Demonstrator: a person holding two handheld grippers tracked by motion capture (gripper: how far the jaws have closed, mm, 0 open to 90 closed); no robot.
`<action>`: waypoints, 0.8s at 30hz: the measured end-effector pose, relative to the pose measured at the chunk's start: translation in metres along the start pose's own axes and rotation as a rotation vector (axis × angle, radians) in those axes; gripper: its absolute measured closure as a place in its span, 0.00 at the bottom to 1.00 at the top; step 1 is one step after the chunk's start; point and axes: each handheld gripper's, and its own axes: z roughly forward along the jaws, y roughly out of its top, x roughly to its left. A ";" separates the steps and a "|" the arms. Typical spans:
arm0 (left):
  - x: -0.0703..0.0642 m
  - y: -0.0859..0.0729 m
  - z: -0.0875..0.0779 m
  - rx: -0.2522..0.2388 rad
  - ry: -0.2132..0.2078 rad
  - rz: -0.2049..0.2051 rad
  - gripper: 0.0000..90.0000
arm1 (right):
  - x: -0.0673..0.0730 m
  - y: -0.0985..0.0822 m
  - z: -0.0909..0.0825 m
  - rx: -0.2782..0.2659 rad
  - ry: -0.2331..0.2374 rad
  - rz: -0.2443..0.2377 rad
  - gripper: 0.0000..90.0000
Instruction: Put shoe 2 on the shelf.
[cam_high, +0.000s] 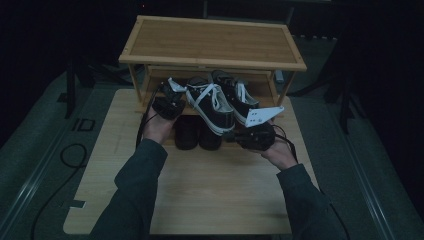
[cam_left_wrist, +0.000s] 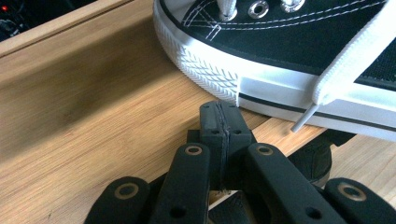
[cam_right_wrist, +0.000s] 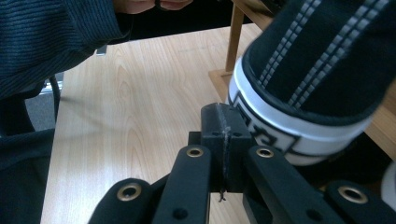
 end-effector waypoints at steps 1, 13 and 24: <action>0.000 0.000 0.000 0.001 -0.002 0.001 1.00 | 0.000 0.001 0.001 0.001 0.002 -0.004 1.00; 0.005 -0.001 0.003 0.002 -0.006 -0.011 1.00 | -0.002 0.002 -0.004 0.013 0.001 -0.020 1.00; 0.006 -0.001 0.004 0.004 -0.013 -0.004 1.00 | -0.004 0.001 -0.010 0.016 -0.013 -0.028 1.00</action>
